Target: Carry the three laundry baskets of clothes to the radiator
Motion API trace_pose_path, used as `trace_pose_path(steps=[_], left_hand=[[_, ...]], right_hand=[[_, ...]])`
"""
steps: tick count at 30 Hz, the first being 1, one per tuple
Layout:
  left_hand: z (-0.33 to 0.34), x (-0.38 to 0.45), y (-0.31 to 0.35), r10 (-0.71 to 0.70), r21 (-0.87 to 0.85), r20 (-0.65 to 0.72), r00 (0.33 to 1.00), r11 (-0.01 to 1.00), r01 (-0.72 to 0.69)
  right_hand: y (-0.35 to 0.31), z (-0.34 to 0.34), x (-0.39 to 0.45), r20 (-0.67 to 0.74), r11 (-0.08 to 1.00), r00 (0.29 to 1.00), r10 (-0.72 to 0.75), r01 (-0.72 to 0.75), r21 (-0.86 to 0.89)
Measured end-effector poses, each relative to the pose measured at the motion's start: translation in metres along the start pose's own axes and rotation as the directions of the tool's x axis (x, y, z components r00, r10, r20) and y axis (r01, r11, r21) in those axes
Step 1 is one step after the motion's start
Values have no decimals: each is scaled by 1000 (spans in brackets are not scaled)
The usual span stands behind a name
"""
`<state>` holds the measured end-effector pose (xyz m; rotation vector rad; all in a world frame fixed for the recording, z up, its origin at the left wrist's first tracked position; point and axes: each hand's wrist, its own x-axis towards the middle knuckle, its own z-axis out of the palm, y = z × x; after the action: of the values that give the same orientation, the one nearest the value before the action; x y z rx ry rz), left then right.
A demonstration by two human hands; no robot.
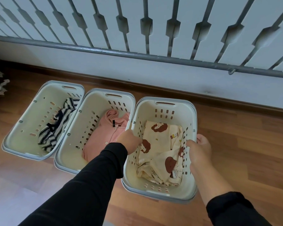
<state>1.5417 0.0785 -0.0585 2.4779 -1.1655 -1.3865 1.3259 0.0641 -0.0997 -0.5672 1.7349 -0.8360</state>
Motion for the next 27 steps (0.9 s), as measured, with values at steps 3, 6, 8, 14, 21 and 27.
trace_pose_path(steps=[3, 6, 8, 14, 21, 27], left_hand=[[-1, 0, -1, 16, 43, -9, 1000, 999, -15], [-2, 0, -4, 37, 81, -30, 999, 996, -35], [-2, 2, -4, 55, 114, -45, 998, 992, -49], [-12, 9, -10, 24, 107, -160, 987, 994, -7], [-8, 9, -12, -27, 266, -60, 998, 963, 42], [-6, 8, -14, -27, 193, -101, 995, 980, 46]], right_hand=[[2, 3, 1, -6, 1000, 1000, 1, -1, 3], [3, 6, 1, -32, 1000, 999, -16, 17, 16], [6, 6, 2, -56, 1000, 998, -27, 28, 8], [13, 14, -6, -105, 983, 992, -69, 49, -179], [18, 16, -10, -102, 953, 989, -104, 70, -296], [16, 18, -10, -94, 908, 986, -136, 86, -411]])
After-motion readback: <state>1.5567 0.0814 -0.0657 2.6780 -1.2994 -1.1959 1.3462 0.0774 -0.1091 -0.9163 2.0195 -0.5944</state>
